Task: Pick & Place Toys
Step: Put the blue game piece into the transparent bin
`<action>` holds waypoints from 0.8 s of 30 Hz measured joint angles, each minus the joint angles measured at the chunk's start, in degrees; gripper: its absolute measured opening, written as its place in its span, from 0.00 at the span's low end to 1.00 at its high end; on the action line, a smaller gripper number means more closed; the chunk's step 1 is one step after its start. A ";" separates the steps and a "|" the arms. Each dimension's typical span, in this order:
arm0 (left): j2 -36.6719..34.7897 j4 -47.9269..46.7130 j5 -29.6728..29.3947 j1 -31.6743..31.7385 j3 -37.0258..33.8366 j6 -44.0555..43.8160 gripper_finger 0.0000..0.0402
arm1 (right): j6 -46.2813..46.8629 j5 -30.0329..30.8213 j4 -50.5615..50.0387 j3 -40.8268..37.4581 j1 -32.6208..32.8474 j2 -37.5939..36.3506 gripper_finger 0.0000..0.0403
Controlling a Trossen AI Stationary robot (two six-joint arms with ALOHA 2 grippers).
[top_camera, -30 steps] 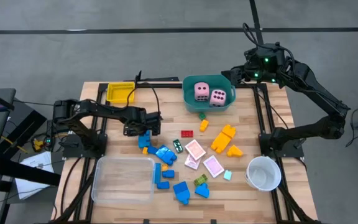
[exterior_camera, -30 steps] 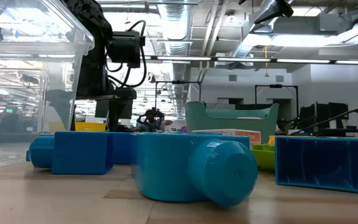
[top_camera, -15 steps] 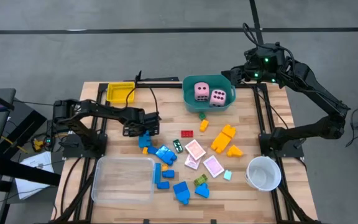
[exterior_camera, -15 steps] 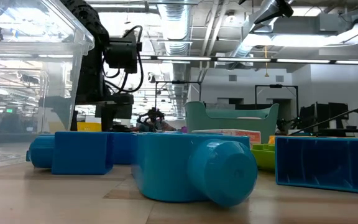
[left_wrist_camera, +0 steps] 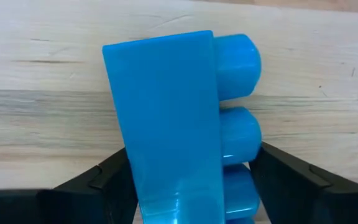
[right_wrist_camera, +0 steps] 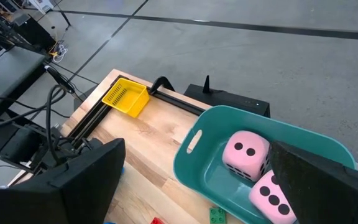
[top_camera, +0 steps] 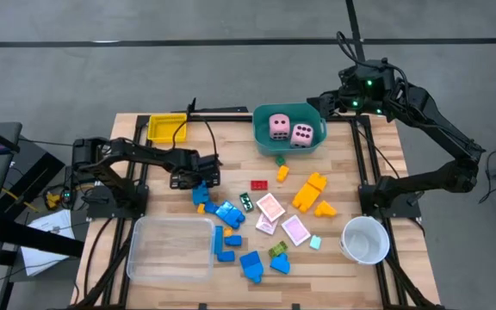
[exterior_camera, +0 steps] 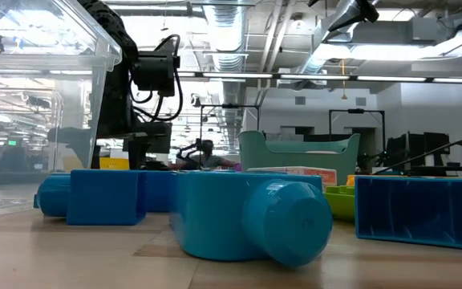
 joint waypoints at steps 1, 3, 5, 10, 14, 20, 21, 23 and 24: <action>0.00 0.00 0.12 0.17 0.00 -0.02 0.63 | 0.01 0.00 0.00 -0.02 0.00 0.00 0.96; -0.36 0.05 0.34 0.46 0.07 0.03 0.61 | 0.00 0.00 0.00 -0.02 0.00 0.00 0.96; -0.97 0.44 0.14 0.52 -0.13 0.04 0.61 | 0.01 0.00 -0.02 -0.02 0.00 0.00 0.96; -4.55 2.15 -0.56 0.91 -0.20 0.15 0.61 | 0.01 0.00 0.02 -0.02 0.00 0.00 0.96; -8.30 3.67 -1.71 1.68 -0.22 0.17 0.56 | 0.01 0.01 0.39 -0.02 0.00 0.00 0.96; -14.59 10.46 -3.16 3.95 -0.17 2.82 0.40 | 0.01 0.02 0.77 -0.01 0.00 0.00 0.96; -15.47 11.65 -3.16 4.46 -0.17 3.48 0.37 | 0.01 0.02 0.76 -0.02 0.00 0.00 0.96; -16.83 12.99 -3.20 5.46 -0.09 3.94 0.29 | 0.01 0.02 0.76 -0.02 0.00 0.00 0.96; -17.30 13.18 -3.18 6.02 -0.09 4.28 0.25 | 0.01 0.02 0.76 -0.01 0.00 0.00 0.96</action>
